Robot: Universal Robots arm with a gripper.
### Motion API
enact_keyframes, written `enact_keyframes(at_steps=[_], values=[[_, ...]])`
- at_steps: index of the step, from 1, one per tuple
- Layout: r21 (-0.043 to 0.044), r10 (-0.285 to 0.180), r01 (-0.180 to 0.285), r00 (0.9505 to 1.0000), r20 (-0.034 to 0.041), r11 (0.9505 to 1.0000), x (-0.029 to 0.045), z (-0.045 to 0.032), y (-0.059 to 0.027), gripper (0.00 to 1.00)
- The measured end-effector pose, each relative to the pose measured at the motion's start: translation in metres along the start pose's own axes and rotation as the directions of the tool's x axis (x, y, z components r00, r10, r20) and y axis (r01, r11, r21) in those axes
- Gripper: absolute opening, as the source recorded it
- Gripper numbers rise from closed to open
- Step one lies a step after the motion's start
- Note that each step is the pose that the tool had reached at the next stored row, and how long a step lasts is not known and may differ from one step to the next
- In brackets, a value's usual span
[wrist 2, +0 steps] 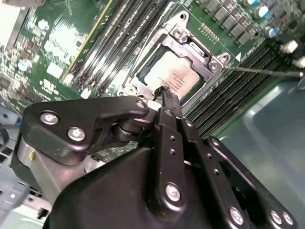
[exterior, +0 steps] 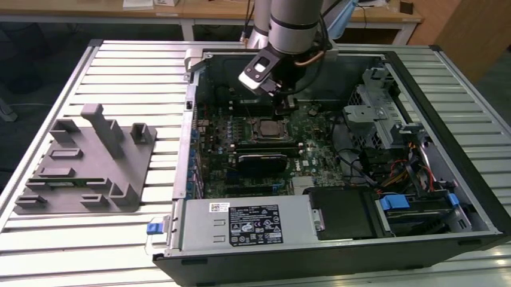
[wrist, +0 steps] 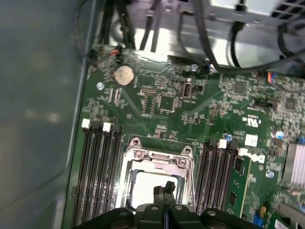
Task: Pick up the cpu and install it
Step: 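Close the cpu cover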
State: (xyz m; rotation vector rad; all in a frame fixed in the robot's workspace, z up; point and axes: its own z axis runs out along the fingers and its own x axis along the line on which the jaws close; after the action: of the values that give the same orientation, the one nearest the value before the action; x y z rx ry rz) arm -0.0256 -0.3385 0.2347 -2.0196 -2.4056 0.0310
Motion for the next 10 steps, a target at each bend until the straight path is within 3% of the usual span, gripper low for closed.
enact_keyframes(at_steps=[6, 10], values=[[-0.0011, -0.094, 0.094, 0.9956, 0.0015, 0.9956, 0.0000, 0.0001, -0.0002, 0.11], [-0.0019, -0.163, 0.163, 0.9866, 0.0026, 0.9866, 0.0000, 0.0002, -0.0002, 0.11]])
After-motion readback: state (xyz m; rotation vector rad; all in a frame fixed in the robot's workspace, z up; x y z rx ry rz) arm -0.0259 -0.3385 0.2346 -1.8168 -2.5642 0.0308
